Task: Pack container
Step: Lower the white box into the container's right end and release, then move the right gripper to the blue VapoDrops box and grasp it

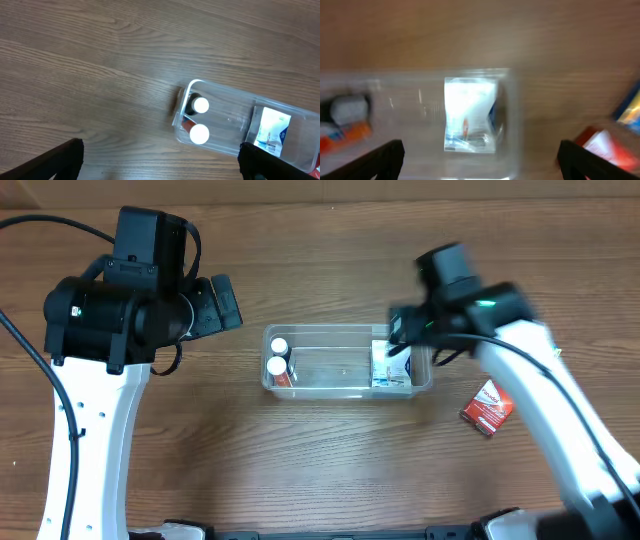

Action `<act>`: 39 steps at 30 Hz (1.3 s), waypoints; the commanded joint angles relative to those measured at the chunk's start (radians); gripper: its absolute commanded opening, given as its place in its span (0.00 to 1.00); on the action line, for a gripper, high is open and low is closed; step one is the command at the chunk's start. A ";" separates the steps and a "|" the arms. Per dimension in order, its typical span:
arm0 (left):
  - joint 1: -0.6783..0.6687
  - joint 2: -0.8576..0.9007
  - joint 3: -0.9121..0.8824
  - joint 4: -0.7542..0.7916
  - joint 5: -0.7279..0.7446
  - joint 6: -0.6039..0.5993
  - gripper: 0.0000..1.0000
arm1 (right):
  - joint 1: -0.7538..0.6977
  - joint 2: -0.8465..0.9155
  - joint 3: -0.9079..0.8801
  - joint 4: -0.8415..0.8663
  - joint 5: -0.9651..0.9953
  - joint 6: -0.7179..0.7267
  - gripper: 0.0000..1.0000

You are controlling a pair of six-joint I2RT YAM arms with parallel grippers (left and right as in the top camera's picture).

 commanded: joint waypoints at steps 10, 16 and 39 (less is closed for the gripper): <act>0.005 -0.003 0.014 0.003 0.004 0.016 1.00 | -0.654 0.180 0.001 -0.055 0.003 -0.001 1.00; 0.005 -0.003 0.014 0.003 0.004 0.016 1.00 | -0.671 0.407 0.000 -0.002 0.000 -0.002 1.00; 0.004 -0.003 0.014 -0.001 0.004 0.016 1.00 | -0.677 0.538 -0.089 0.110 -0.044 -0.006 0.98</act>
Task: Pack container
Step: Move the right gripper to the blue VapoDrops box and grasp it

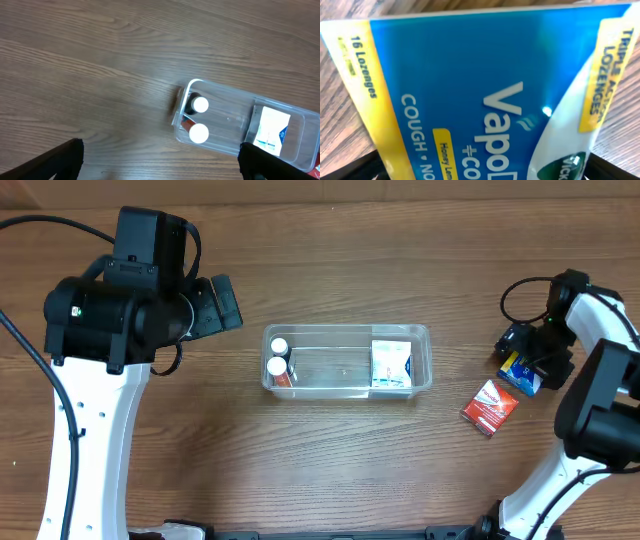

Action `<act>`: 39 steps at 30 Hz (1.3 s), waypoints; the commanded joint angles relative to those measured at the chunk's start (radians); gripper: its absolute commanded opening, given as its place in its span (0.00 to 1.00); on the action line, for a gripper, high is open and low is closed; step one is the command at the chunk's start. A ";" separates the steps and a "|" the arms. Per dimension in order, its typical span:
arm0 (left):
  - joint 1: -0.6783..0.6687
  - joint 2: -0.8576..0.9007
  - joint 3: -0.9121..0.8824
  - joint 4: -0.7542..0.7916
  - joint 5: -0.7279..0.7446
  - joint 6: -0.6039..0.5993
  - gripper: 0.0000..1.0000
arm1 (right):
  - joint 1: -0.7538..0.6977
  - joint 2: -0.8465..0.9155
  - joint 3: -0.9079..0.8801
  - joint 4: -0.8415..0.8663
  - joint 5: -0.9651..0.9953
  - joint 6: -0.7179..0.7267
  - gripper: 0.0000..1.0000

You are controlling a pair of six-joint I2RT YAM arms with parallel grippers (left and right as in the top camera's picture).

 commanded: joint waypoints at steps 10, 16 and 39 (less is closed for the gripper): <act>0.005 -0.003 0.015 -0.003 0.001 0.024 1.00 | 0.024 -0.076 0.164 -0.129 -0.085 -0.010 0.87; 0.005 -0.003 0.015 -0.006 0.002 0.024 1.00 | 0.236 -0.425 0.237 -0.234 -0.093 -0.071 0.88; 0.005 -0.003 0.015 0.006 0.002 0.023 1.00 | 0.041 0.014 0.091 -0.121 -0.019 -0.003 1.00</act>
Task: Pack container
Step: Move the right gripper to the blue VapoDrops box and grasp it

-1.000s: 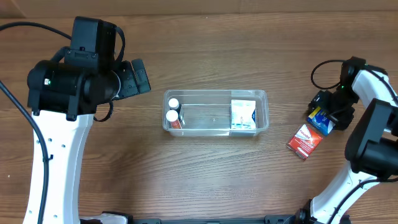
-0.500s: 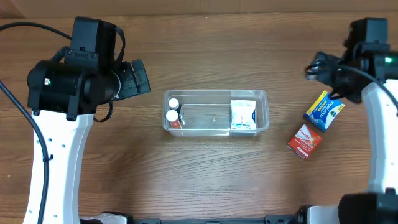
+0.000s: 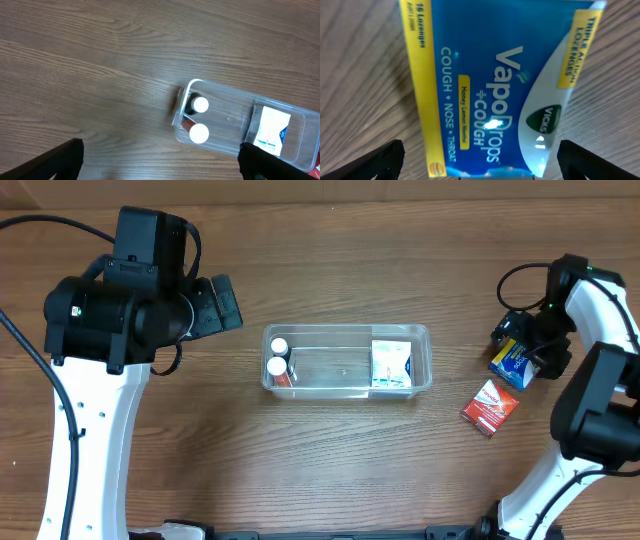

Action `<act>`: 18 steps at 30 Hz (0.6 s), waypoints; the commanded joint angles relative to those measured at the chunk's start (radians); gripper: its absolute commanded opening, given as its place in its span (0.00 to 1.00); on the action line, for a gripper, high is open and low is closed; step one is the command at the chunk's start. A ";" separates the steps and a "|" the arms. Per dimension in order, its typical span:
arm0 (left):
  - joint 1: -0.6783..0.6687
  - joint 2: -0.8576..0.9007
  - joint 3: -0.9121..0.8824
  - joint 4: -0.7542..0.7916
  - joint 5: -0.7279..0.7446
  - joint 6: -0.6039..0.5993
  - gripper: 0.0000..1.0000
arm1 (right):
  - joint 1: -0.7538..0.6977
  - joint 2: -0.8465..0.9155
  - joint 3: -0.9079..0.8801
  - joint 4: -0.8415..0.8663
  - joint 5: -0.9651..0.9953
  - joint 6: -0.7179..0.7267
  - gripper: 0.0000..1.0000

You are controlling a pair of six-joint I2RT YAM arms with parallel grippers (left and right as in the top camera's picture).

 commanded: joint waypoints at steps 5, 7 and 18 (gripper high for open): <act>0.004 -0.003 0.015 0.005 0.002 0.020 1.00 | 0.002 0.022 -0.120 0.110 0.021 -0.002 1.00; 0.005 -0.003 0.015 0.005 0.002 0.020 1.00 | 0.002 0.022 -0.142 0.129 0.021 -0.002 0.98; 0.005 -0.003 0.015 0.004 0.002 0.020 1.00 | 0.064 -0.129 0.185 -0.123 0.012 -0.003 0.69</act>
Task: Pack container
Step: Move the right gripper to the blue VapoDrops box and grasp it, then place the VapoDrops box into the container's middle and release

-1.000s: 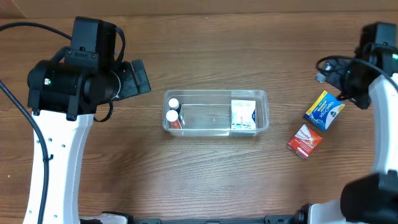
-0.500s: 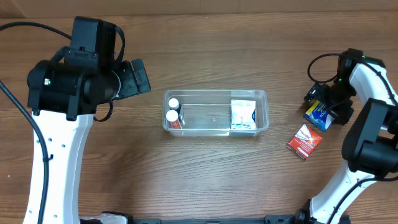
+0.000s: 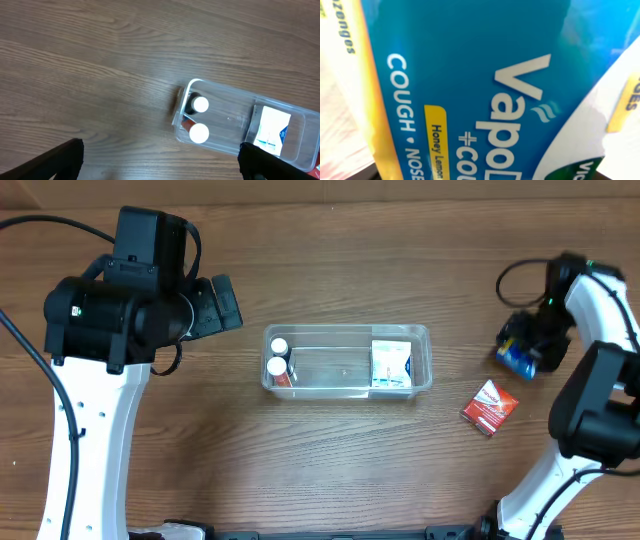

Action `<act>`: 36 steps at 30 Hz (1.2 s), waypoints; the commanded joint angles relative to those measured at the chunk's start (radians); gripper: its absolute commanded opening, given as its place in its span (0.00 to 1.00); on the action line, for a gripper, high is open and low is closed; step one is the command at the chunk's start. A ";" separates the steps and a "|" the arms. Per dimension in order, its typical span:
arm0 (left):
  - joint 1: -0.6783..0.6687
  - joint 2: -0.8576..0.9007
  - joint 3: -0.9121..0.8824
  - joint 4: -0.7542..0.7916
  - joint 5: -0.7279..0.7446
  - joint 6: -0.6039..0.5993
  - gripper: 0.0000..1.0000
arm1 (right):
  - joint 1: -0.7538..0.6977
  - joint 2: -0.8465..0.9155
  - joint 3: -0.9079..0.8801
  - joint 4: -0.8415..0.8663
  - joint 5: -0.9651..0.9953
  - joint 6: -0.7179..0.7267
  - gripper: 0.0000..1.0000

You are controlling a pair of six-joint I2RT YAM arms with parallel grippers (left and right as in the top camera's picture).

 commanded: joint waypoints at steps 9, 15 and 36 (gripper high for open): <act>0.005 -0.003 0.015 0.004 0.002 0.020 1.00 | 0.704 -0.476 0.167 -0.130 0.011 0.082 0.69; 0.004 -0.003 0.015 0.001 0.002 0.020 1.00 | 0.929 -0.391 0.010 0.029 0.011 0.263 0.70; 0.005 -0.003 0.015 0.000 0.002 0.021 1.00 | 0.929 -0.203 -0.098 0.132 0.074 0.308 0.88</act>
